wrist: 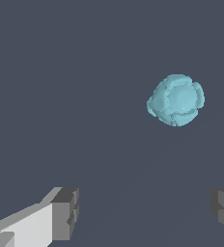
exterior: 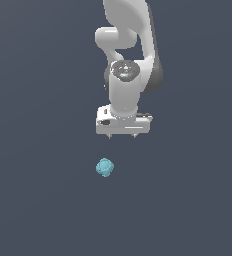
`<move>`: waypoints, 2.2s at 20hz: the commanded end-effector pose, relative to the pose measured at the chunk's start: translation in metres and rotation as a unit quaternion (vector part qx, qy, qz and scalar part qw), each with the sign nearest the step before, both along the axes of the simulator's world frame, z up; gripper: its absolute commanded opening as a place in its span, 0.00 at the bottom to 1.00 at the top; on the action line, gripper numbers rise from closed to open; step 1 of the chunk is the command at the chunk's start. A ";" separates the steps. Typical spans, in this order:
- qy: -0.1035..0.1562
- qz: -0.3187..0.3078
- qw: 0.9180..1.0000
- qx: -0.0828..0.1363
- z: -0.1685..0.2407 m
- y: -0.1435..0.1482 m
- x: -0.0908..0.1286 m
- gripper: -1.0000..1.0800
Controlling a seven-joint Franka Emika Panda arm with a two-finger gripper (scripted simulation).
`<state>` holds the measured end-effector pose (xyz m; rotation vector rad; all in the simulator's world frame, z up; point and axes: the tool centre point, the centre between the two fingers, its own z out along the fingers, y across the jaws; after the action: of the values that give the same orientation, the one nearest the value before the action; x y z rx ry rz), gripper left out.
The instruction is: Pick up the object and move it to a goal position.
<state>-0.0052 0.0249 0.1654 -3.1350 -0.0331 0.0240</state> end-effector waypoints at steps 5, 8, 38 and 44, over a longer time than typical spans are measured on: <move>-0.005 0.001 1.000 -0.005 0.006 0.000 0.003 0.96; -0.013 0.002 1.000 -0.012 0.015 -0.001 0.007 0.96; -0.007 -0.250 0.968 -0.005 -0.062 -0.064 0.074 0.96; -0.007 -0.283 0.959 -0.005 -0.074 -0.074 0.081 0.96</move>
<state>0.0736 -0.0473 0.0932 -3.0283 0.8365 0.0011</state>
